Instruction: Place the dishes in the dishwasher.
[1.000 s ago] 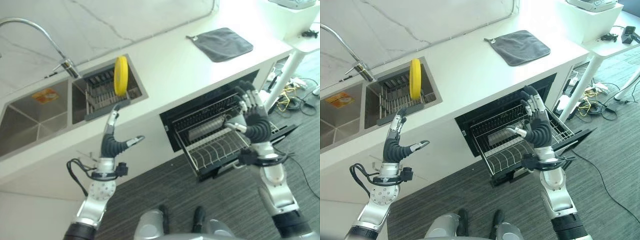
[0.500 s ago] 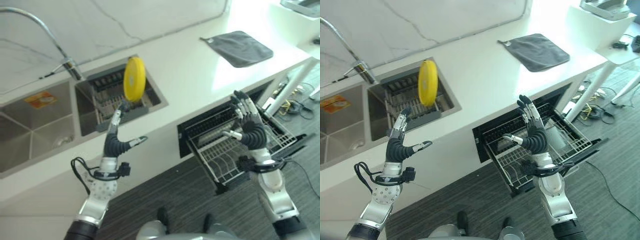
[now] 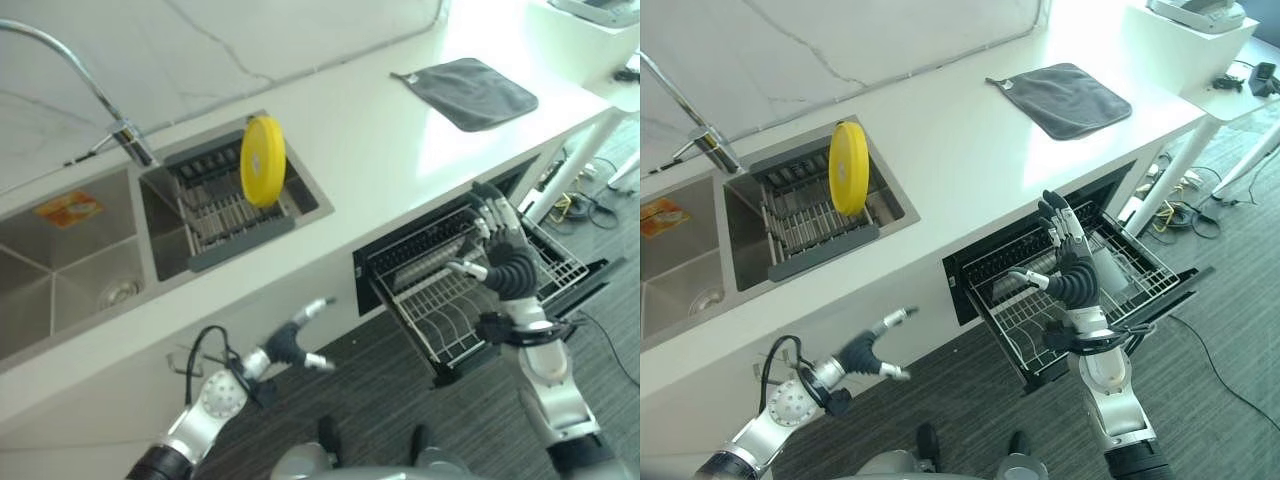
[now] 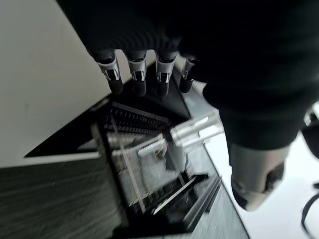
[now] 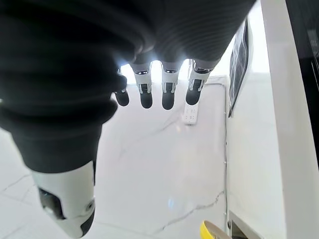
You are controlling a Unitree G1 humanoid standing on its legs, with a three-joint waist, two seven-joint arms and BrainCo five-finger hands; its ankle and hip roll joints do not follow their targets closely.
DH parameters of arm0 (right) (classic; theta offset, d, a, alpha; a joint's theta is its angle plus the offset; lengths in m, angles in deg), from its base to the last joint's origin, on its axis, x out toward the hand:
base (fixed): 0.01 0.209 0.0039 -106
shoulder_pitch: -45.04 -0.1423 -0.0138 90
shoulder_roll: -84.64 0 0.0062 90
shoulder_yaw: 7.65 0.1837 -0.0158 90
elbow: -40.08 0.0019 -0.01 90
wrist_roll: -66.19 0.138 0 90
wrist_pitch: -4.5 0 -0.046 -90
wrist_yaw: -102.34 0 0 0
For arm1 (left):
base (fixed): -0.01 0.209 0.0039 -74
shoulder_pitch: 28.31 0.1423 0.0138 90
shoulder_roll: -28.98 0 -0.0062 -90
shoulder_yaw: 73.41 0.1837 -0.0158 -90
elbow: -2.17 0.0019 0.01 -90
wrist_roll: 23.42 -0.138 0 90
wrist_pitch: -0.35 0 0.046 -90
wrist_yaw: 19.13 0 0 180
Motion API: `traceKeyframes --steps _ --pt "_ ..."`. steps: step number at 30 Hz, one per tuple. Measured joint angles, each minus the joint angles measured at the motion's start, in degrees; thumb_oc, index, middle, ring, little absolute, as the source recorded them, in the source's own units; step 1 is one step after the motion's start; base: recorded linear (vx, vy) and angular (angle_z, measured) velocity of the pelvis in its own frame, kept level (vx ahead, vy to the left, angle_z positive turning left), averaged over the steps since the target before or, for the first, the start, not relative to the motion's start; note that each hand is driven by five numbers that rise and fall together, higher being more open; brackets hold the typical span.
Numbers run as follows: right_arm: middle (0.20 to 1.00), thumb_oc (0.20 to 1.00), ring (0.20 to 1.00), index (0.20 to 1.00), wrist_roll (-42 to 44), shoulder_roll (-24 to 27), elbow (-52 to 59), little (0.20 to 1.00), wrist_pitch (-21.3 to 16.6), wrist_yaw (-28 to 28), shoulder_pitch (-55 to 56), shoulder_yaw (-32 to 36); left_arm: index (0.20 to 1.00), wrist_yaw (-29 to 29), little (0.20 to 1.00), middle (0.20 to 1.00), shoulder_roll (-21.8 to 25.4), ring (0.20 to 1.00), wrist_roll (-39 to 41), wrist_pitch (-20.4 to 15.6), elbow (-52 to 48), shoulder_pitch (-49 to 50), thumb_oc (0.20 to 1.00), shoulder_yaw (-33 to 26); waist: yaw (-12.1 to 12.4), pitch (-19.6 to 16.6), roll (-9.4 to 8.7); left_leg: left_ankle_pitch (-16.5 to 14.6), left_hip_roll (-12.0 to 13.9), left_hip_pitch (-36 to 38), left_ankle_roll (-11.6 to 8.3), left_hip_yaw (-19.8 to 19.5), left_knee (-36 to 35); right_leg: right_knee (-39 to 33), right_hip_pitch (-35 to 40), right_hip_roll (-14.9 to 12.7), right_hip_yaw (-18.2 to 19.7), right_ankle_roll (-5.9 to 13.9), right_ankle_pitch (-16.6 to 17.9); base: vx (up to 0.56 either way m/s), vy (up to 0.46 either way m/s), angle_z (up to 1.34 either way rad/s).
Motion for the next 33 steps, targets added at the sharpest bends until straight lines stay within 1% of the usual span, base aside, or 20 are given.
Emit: traceKeyframes --steps 1,4,7,9,10,12,13,14,16,17,20,22,24,27,28,29,30,31,32,33 --pt "1.0 1.0 1.0 1.0 0.12 0.31 0.01 1.0 0.02 0.34 -0.07 -0.01 1.0 -1.21 1.0 1.0 0.7 1.0 -3.68 -0.09 1.48 -1.39 1.0 1.91 -0.53 0.0 0.01 0.0 0.06 0.23 0.01 0.15 0.0 0.02 0.15 0.06 0.41 -0.03 0.14 0.01 0.008 -0.18" --pt "1.0 1.0 1.0 1.0 1.61 0.7 0.01 1.0 0.03 0.36 -0.1 -0.13 1.0 -1.54 1.0 1.0 -0.31 1.0 -5.35 0.75 1.22 -3.18 1.0 1.68 -0.95 -0.01 0.02 -0.03 0.33 0.83 0.02 1.23 -0.03 -0.09 0.24 0.34 1.35 -0.2 0.43 0.04 -0.001 -0.18" --pt "1.0 1.0 1.0 1.0 2.05 0.71 0.02 1.0 0.14 0.45 -0.76 -0.12 1.0 -0.82 1.0 1.0 -7.3 1.0 -5.52 6.38 7.92 -6.26 1.0 4.23 -1.04 -0.11 -0.22 -0.01 0.53 1.01 0.01 1.38 -0.02 -0.6 0.23 0.69 1.58 -0.33 0.86 0.02 -0.022 -0.07" --pt "1.0 1.0 1.0 1.0 2.13 0.89 0.1 1.0 0.89 0.42 -3.41 -0.36 1.0 -0.01 1.0 1.0 -13.14 1.0 -9.48 10.06 20.31 -6.55 1.0 7.28 -1.48 -0.11 -1.31 0.05 0.73 0.82 -0.08 1.59 -0.02 -1.05 0.19 1.03 2.27 -0.51 1.2 0.01 -0.005 -0.12" --pt "1.0 1.0 1.0 1.0 2.14 0.94 0.21 1.0 1.42 0.43 -4.6 -0.64 1.0 0.32 1.0 1.0 -14.4 1.0 -10.22 11.88 24.84 -6.07 1.0 8.47 -1.97 -0.12 -1.9 0.05 0.81 0.8 -0.08 1.6 -0.02 -1.15 0.23 1.13 2.27 -0.53 1.26 0.02 0.012 -0.07" --pt "1.0 1.0 1.0 1.0 4.49 2.46 2.09 1.0 3.59 1.41 -5.57 -1.77 1.0 -1.47 1.0 1.0 -18.42 1.0 -5.77 18.02 37.05 -3.72 1.0 3.35 -2.45 -0.33 -2.77 0.07 0.86 0.53 -0.15 1.46 -0.02 -1.37 0.27 1.17 2.3 -0.53 1.26 0.01 0.006 0.03" --pt "1.0 1.0 1.0 1.0 6.01 3.2 3.54 1.0 8.39 5.26 -6.36 -2.29 1.0 -5.05 1.0 1.0 -18.32 1.0 -0.73 22.74 43.0 -4.27 1.0 -6.05 -1.63 -0.58 -3.19 0.09 0.87 0.83 -0.17 1.49 -0.02 -1.8 0.67 1.23 2.34 -0.57 1.54 0.02 0.002 0.08" --pt "1.0 1.0 1.0 1.0 6.37 3.17 3.7 1.0 9.06 5.92 -6.4 -2.43 1.0 -5.51 1.0 1.0 -17.84 1.0 0.09 23.37 43.47 -4.22 1.0 -6.68 -1.44 -0.61 -3.17 0.09 0.86 0.87 -0.16 1.37 -0.03 -1.85 0.85 1.21 2.22 -0.57 1.54 0.0 0.0 0.0" --pt "1.0 1.0 1.0 1.0 7.74 3.37 3.55 1.0 13.19 8.73 -6.81 -3.84 1.0 -6.95 1.0 1.0 -16.4 1.0 5.85 26.49 46.94 -3.01 1.0 -12.65 0.06 -0.7 -3.26 0.06 0.73 0.85 -0.13 0.85 -0.03 -2.04 1.34 1.03 1.0 -0.56 1.53 0.03 -0.015 0.17" --pt "1.0 1.0 1.0 1.0 8.65 3.24 3.52 1.0 14.23 9.1 -6.88 -4.47 1.0 -7.22 1.0 1.0 -15.75 1.0 6.84 27.5 46.9 -1.56 1.0 -12.26 1.14 -0.71 -3.26 0.06 0.66 0.76 -0.11 0.66 -0.03 -2.03 1.46 0.94 0.83 -0.55 1.52 0.04 -0.013 0.22" --pt "1.0 1.0 1.0 1.0 8.84 0.68 3.01 1.0 16.79 8.41 -10.07 -5.35 1.0 -7.16 1.0 1.0 -16.61 1.0 12.51 29.11 47.31 2.42 1.0 -14.51 4.55 -0.81 -3.52 0.05 0.36 0.73 -0.09 -0.91 -0.03 -2.72 2.63 0.76 -0.91 -0.54 1.53 0.03 -0.035 0.29" --pt "1.0 1.0 1.0 1.0 8.85 -1.69 1.0 1.0 16.98 7.12 -14.39 -6.97 1.0 -7.28 1.0 1.0 -17.75 1.0 15.06 29.43 48.04 2.7 1.0 -16.61 5.36 -1.0 -3.91 0.13 0.3 0.65 -0.19 -1.98 -0.01 -2.73 3.1 0.76 -2.02 -0.49 1.34 0.0 -0.073 0.26" --pt "1.0 1.0 1.0 1.0 8.84 -2.09 0.87 1.0 17.07 6.6 -15.35 -7.19 1.0 -7.72 1.0 1.0 -17.86 1.0 17.5 29.55 47.4 3.19 1.0 -16.71 7.25 -1.05 -3.93 0.21 0.29 0.32 -0.25 -2.91 0.21 -2.48 3.23 0.75 -2.39 -0.55 0.98 -0.02 -0.122 0.26" --pt "1.0 1.0 1.0 1.0 8.83 -2.53 -0.91 1.0 17.65 5.09 -16.72 -7.55 1.0 -9.1 1.0 1.0 -18.25 1.0 19.46 29.85 47.37 3.1 1.0 -18.32 7.24 -1.06 -3.93 -0.72 0.52 -2.02 -0.38 -4.29 3.95 -1.49 3.11 0.76 -3.88 -0.98 0.11 -0.05 -0.069 0.29" --pt "1.0 1.0 1.0 1.0 8.79 -2.32 -1.99 1.0 17.85 4.74 -16.97 -7.59 1.0 -9.87 1.0 1.0 -18.37 1.0 19.96 29.78 47.46 2.94 1.0 -18.49 7.3 -1.0 -3.81 -1.08 0.7 -3.81 -0.79 -5.07 7.27 -1.36 2.93 0.9 -4.31 -1.58 -0.36 0.01 0.111 0.2" --pt "1.0 1.0 1.0 1.0 8.78 -2.4 -3.76 1.0 17.93 4.66 -18.03 -7.8 1.0 -10.35 1.0 1.0 -18.33 1.0 21.23 29.64 47.71 2.58 1.0 -19.41 7.73 -0.46 -4.31 -1.58 0.61 -7.49 -1.57 -6.7 14.65 -0.53 1.92 -0.16 -3.71 -2.76 -1.57 0.06 0.256 0.0" --pt "1.0 1.0 1.0 1.0 8.75 -2.44 -6.28 1.0 18.17 4.71 -19.83 -8.2 1.0 -10.35 1.0 1.0 -18.4 1.0 22.38 29.38 47.2 2.11 1.0 -20.66 7.94 0.67 -4.88 -2.28 0.3 -13.0 -2.81 -11.81 26.81 0.99 1.97 -1.47 -2.27 -2.71 -2.38 0.12 0.46 -0.53" --pt "1.0 1.0 1.0 1.0 8.76 -2.47 -7.02 1.0 18.16 4.72 -21.02 -8.84 1.0 -10.25 1.0 1.0 -18.56 1.0 23.81 29.59 47.54 3.55 1.0 -20.65 8.48 0.62 -3.67 -5.18 0.76 -14.84 -3.71 -17.7 30.23 0.96 2.17 -0.91 -0.58 -1.96 -2.22 0.16 0.55 -0.78" --pt "1.0 1.0 1.0 1.0 8.75 -2.1 -6.52 1.0 18.09 4.69 -21.42 -8.68 1.0 -10.21 1.0 1.0 -18.72 1.0 23.84 30.09 48.1 3.78 1.0 -20.69 7.83 0.76 -2.15 -5.55 2.46 -14.45 -3.91 -19.9 26.53 1.11 2.24 -0.85 -0.18 -1.53 -2.06 0.16 0.555 -0.72" --pt "1.0 1.0 1.0 1.0 8.71 -1.53 -6.19 1.0 18.11 4.48 -21.34 -8.42 1.0 -9.97 1.0 1.0 -18.89 1.0 23.69 30.09 48.22 3.85 1.0 -21.01 6.82 0.51 -0.65 -5.7 4.87 -13.65 -3.71 -17.36 21.82 1.29 1.97 -0.82 -0.84 -0.83 -1.81 0.13 0.43 -0.24"
